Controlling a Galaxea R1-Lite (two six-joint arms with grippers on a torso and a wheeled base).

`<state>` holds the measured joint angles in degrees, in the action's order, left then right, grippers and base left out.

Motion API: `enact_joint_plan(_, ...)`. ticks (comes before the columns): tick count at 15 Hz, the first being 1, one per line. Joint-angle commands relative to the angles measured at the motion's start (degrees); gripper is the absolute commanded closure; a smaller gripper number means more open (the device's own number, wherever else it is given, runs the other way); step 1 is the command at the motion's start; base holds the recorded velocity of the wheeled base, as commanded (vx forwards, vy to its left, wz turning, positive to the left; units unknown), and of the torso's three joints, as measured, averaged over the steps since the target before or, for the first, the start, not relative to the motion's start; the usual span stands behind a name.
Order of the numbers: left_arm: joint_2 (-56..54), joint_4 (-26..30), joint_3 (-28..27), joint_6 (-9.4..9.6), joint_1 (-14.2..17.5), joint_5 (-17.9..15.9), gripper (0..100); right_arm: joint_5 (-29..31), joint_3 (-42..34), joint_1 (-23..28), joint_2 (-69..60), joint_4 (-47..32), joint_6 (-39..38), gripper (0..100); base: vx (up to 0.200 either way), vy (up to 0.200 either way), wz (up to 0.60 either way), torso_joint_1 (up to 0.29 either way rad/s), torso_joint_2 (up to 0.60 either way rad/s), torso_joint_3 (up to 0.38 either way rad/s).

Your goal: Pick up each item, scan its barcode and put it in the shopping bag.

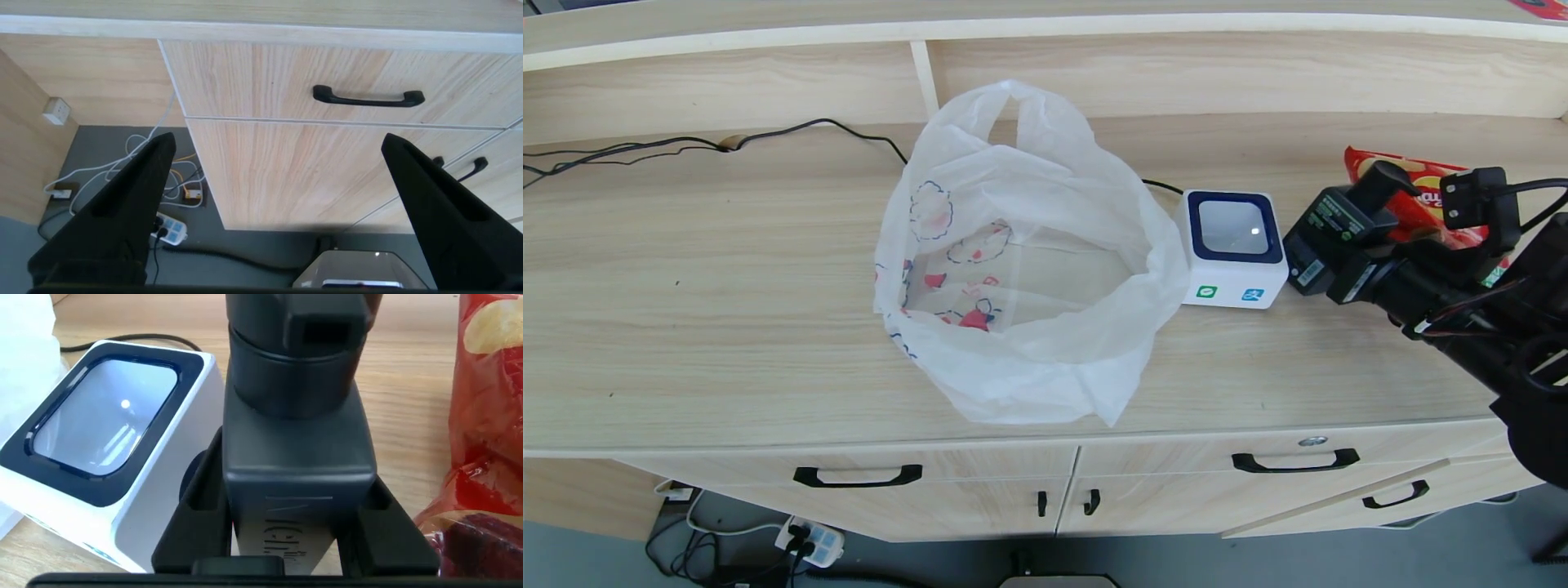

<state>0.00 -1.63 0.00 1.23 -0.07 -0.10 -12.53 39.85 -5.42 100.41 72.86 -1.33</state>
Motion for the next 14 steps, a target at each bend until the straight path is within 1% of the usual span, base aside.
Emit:
enact_joint_plan(1,0.1,0.0,0.0,0.0,0.0,0.0,0,0.0,-0.1,0.0,-0.5,0.1,0.0,100,0.0,0.0,0.0,0.0,0.0,0.0)
enact_joint_plan(4,0.1,0.1,0.0,0.0,0.0,0.0,0,0.0,-1.2,-0.3,-3.0,0.1,-0.5,100,0.0,0.0,0.0,0.0,0.0,0.0)
enact_joint_plan(8,0.1,0.2,0.0,0.09,0.0,0.0,0,-0.1,-7.1,-0.9,-9.0,0.2,-0.7,100,0.0,0.0,0.0,0.0,0.0,0.0)
enact_joint_plan(12,0.1,0.2,0.0,0.09,0.0,0.0,0,-0.1,-8.1,-1.6,-13.3,0.0,-2.4,100,0.0,0.0,0.0,0.0,0.0,0.0)
enact_joint_plan(14,0.1,0.3,0.0,0.26,0.0,0.0,0,0.0,-10.8,-3.8,-19.7,-0.3,-7.2,100,0.0,0.0,0.0,0.0,0.0,0.0)
